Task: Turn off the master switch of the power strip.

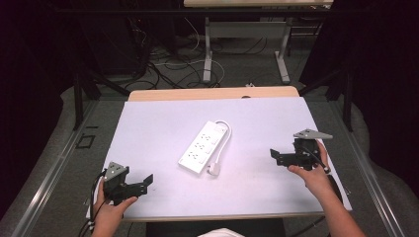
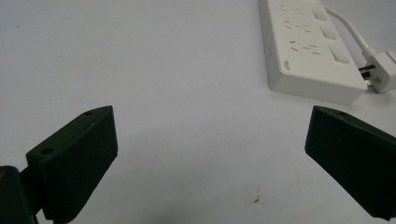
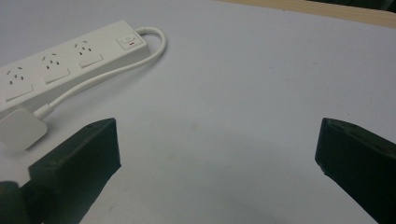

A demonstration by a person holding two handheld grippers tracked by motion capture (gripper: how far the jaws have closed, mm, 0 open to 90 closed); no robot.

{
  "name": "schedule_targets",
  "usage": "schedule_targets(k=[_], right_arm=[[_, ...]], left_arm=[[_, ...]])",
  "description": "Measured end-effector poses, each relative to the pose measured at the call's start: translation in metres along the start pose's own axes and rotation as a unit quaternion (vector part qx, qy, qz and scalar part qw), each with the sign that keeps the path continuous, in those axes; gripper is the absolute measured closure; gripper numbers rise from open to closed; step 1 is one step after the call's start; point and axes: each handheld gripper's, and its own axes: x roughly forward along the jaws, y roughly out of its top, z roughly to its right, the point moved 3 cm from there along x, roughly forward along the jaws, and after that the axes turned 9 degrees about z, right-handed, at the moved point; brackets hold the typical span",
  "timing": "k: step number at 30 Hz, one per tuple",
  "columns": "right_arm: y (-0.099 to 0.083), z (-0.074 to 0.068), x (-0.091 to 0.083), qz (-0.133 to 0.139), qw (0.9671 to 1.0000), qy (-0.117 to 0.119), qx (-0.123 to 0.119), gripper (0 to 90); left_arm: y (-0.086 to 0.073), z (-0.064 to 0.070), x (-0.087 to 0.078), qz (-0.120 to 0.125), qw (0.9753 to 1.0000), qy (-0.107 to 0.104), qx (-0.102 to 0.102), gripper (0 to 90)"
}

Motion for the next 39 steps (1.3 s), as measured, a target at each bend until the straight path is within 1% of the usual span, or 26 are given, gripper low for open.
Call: schedule_targets(k=[3, 6, 10, 11, 12, 13, 14, 15, 16, 17, 18, 19, 21, 22, 25, 27, 28, 29, 32, 33, 34, 35, 36, 37, 38, 39], right_arm=[[-0.005, 0.003, -0.003, 0.004, 0.9999, -0.011, 0.002, 0.0], [-0.011, 0.007, -0.006, 0.003, 0.9998, -0.012, 0.014, 0.0], [-0.020, 0.012, -0.010, 0.006, 0.9996, -0.021, 0.016, 0.0], [-0.022, 0.013, -0.010, 0.009, 0.9994, -0.025, 0.023, 0.0], [-0.024, 0.015, -0.011, 0.008, 0.9995, -0.024, 0.021, 0.0], [-0.027, 0.017, -0.011, 0.011, 0.9992, -0.031, 0.021, 0.0], [-0.029, 0.018, -0.012, 0.007, 0.9992, -0.030, 0.027, 0.0], [-0.031, 0.020, -0.013, 0.004, 0.9990, -0.034, 0.027, 0.0], [-0.034, 0.021, -0.013, 0.007, 0.9989, -0.035, 0.029, 0.0], [-0.036, 0.023, -0.013, 0.008, 0.9989, -0.038, 0.026, 0.0], [-0.038, 0.023, -0.014, 0.007, 0.9987, -0.039, 0.033, 0.0], [-0.040, 0.026, -0.015, 0.008, 0.9988, -0.040, 0.027, 0.0], [-0.044, 0.028, -0.016, 0.010, 0.9984, -0.043, 0.036, 0.0], [-0.046, 0.029, -0.016, 0.009, 0.9985, -0.043, 0.033, 0.0], [-0.052, 0.032, -0.016, 0.011, 0.9980, -0.050, 0.037, 0.0], [-0.055, 0.035, -0.016, 0.017, 0.9976, -0.056, 0.037, 0.0], [-0.056, 0.035, -0.016, 0.020, 0.9973, -0.058, 0.042, 0.0], [-0.058, 0.037, -0.017, 0.018, 0.9974, -0.057, 0.040, 0.0], [-0.062, 0.039, -0.018, 0.016, 0.9969, -0.061, 0.047, 0.0], [-0.063, 0.040, -0.018, 0.020, 0.9963, -0.068, 0.047, 0.0], [-0.064, 0.042, -0.019, 0.017, 0.9970, -0.065, 0.040, 0.0], [-0.066, 0.042, -0.019, 0.015, 0.9966, -0.069, 0.041, 0.0], [-0.067, 0.044, -0.017, 0.022, 0.9959, -0.078, 0.040, 0.0], [-0.069, 0.045, -0.018, 0.015, 0.9965, -0.073, 0.039, 0.0], [-0.070, 0.045, -0.018, 0.015, 0.9963, -0.073, 0.044, 0.0], [-0.071, 0.047, -0.018, 0.015, 0.9963, -0.074, 0.041, 0.0]], left_arm=[[0.000, 0.000, 0.000, 0.000, 1.0000, 0.000, 0.001, 2.8], [0.000, 0.000, 0.000, -0.001, 1.0000, 0.000, 0.001, 2.8], [0.000, 0.000, 0.000, 0.000, 1.0000, 0.000, 0.000, 2.8], [0.000, 0.000, 0.000, 0.000, 1.0000, 0.000, 0.000, 2.8], [0.000, 0.000, 0.000, 0.000, 1.0000, 0.001, 0.000, 2.8], [0.000, 0.000, 0.000, -0.001, 1.0000, 0.000, 0.000, 2.8], [0.000, 0.000, 0.000, -0.001, 1.0000, 0.000, 0.000, 2.8], [0.000, 0.000, 0.000, -0.001, 1.0000, 0.001, 0.000, 2.9], [0.000, 0.000, 0.000, -0.001, 1.0000, 0.001, 0.001, 2.8], [0.000, 0.000, 0.000, 0.000, 1.0000, 0.001, 0.000, 2.9], [0.000, 0.000, 0.000, 0.000, 1.0000, 0.001, 0.000, 2.8], [0.000, 0.000, 0.000, 0.000, 1.0000, 0.001, 0.000, 2.8], [0.000, 0.000, 0.000, -0.001, 1.0000, 0.001, -0.001, 2.8], [0.000, 0.000, 0.000, -0.001, 1.0000, 0.001, 0.000, 2.8], [0.000, 0.000, 0.000, -0.001, 1.0000, 0.001, 0.000, 2.8], [0.000, 0.000, 0.000, 0.000, 1.0000, 0.001, 0.001, 2.8], [0.000, 0.000, 0.000, -0.001, 1.0000, 0.001, 0.001, 2.8], [0.000, 0.000, 0.000, -0.001, 1.0000, 0.001, 0.001, 2.8], [0.000, 0.000, 0.000, -0.002, 1.0000, 0.001, 0.001, 2.8], [0.000, -0.001, 0.000, -0.002, 1.0000, 0.001, 0.002, 2.8], [0.000, 0.000, 0.000, 0.000, 1.0000, 0.001, 0.001, 2.9], [0.000, 0.000, 0.000, -0.001, 1.0000, 0.001, 0.001, 2.8], [0.000, 0.000, 0.000, -0.001, 1.0000, 0.001, 0.001, 2.8], [0.000, 0.000, 0.000, -0.001, 1.0000, 0.001, 0.002, 2.8], [0.000, -0.001, 0.000, -0.002, 1.0000, 0.001, 0.002, 2.8], [0.000, 0.000, 0.000, -0.002, 1.0000, 0.001, 0.000, 2.8]])
